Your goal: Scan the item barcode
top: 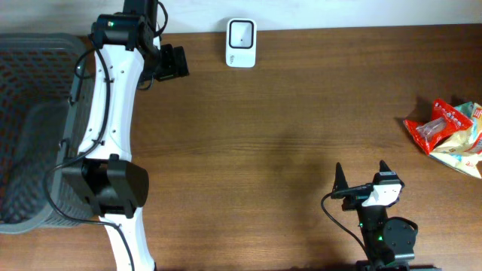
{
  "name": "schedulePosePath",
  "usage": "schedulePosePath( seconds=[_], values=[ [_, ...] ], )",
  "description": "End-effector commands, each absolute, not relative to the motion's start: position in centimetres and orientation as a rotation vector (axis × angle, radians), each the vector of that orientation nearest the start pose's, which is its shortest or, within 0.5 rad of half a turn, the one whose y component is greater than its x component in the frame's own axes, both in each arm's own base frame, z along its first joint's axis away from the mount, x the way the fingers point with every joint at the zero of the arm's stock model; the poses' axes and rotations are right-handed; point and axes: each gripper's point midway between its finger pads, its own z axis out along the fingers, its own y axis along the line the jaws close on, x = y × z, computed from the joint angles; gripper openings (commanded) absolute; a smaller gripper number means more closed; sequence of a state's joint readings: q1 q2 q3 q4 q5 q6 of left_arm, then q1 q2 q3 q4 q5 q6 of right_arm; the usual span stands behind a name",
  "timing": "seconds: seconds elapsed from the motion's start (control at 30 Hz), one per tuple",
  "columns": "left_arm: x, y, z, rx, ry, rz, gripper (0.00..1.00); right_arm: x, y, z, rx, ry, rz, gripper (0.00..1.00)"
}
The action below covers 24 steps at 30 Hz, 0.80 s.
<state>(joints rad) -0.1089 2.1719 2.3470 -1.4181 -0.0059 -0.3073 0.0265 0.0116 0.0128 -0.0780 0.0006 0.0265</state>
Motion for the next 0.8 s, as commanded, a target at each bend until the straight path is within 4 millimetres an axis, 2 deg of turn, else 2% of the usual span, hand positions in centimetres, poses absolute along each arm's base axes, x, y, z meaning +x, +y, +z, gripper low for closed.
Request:
schedulePosePath(
  seconds=[0.0, 0.2, 0.27, 0.33, 0.47, 0.5, 0.57, 0.63, 0.77],
  values=[
    [47.7, -5.2, 19.8, -0.272, 2.811, -0.095, 0.99, 24.6, 0.3, 15.5, 0.022, 1.651, 0.031, 0.99],
    [47.7, -5.2, 19.8, -0.273, 2.813, -0.095, 0.99, 24.6, 0.3, 15.5, 0.022, 1.651, 0.031, 0.98],
    [46.4, -5.0, 19.4, -0.278, 2.867, -0.078, 0.99, 24.6, 0.3, 15.5, 0.022, 1.651, 0.031, 0.98],
    [46.4, -4.9, 20.4, -0.277, 2.837, -0.074, 0.99, 24.6, 0.3, 15.5, 0.022, 1.651, 0.031, 0.98],
    [45.3, -7.9, 29.1, -0.089, 2.584, -0.156, 0.99, 24.6, 0.3, 15.5, 0.022, 1.651, 0.031, 0.98],
    [44.8, -8.5, 30.4, -0.035, 2.537, -0.162, 0.99, 24.6, 0.3, 15.5, 0.022, 1.651, 0.031, 0.99],
    [42.5, -9.9, 33.0, 0.141, 2.422, -0.156, 0.99, 24.6, 0.3, 15.5, 0.022, 1.651, 0.031, 0.98],
    [39.7, -10.5, 33.8, 0.269, 2.343, -0.143, 0.99, 24.6, 0.3, 15.5, 0.022, 1.651, 0.031, 0.99],
    [31.8, -9.1, 31.6, 0.290, 2.152, -0.186, 0.99, 24.6, 0.3, 15.5, 0.022, 1.651, 0.031, 0.99]
  ],
)
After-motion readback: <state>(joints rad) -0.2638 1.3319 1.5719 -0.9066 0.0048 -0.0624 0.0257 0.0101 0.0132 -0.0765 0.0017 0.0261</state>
